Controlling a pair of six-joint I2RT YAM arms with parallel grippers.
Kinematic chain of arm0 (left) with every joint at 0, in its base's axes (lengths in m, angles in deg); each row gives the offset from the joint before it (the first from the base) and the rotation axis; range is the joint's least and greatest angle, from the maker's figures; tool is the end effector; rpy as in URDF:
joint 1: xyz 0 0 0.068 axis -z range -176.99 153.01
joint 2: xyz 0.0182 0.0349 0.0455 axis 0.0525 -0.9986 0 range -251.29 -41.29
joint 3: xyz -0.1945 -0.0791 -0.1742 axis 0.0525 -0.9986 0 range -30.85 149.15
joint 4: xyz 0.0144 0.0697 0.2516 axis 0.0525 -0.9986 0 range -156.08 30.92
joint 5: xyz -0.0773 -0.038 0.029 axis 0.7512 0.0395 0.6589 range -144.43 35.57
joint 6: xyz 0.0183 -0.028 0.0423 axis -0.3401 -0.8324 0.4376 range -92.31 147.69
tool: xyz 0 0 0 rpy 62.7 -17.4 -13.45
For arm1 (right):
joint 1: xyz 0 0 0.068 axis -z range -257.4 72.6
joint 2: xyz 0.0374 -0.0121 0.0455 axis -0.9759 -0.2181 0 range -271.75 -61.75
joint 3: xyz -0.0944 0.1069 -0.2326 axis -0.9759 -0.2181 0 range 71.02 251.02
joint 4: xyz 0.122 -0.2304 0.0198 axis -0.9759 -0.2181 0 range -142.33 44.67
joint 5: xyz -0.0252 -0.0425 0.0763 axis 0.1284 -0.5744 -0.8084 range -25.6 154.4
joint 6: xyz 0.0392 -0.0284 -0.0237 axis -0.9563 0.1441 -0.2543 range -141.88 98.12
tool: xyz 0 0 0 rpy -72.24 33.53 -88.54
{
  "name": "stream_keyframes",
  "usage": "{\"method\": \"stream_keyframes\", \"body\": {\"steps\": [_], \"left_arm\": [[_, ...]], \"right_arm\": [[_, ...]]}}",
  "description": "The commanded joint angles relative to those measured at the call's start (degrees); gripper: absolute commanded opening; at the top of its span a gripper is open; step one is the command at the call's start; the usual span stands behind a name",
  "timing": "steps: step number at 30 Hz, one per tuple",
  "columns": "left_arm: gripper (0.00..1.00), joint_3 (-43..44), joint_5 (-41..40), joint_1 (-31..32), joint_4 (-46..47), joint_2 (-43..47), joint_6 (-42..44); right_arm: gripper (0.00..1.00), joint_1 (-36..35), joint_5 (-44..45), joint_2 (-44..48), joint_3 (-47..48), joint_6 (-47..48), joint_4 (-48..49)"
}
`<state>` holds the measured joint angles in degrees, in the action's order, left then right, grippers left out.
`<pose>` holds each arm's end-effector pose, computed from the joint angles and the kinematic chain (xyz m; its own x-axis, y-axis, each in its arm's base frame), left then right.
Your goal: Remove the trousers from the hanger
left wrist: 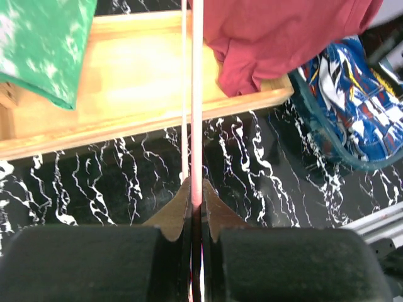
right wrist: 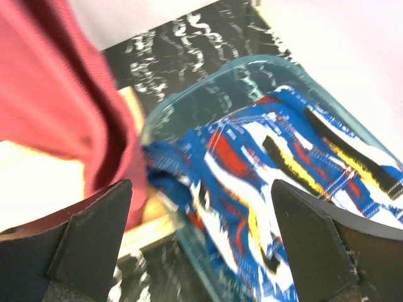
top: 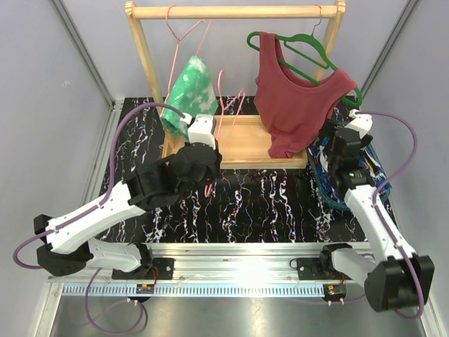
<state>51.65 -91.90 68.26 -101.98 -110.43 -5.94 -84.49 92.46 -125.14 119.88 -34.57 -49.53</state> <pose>0.1200 -0.2083 0.4248 -0.4484 -0.0774 -0.8905 0.3012 0.9249 -0.2321 0.2538 0.0147 0.3124 -0.2378 0.1658 -0.9571 0.3950 0.9167 0.0607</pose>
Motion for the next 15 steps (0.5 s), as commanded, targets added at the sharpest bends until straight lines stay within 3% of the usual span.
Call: {"method": "stream_keyframes", "body": {"steps": [1, 6, 15], "left_arm": [[0.0, 7.0, -3.9, 0.2, -1.8, -2.6, 1.4], [0.0, 15.2, -5.6, 0.2, -5.6, -7.4, 2.5], [0.0, 44.4, -5.1, -4.6, -15.6, -25.5, 7.3]], "right_arm": [[0.99, 0.5, -7.2, 6.4, 1.3, -3.9, -9.4], [0.98, 0.6, -16.5, 18.7, 0.3, -6.2, -16.0], [0.99, 0.6, -36.4, 33.1, 13.0, -4.7, -33.9]]}}
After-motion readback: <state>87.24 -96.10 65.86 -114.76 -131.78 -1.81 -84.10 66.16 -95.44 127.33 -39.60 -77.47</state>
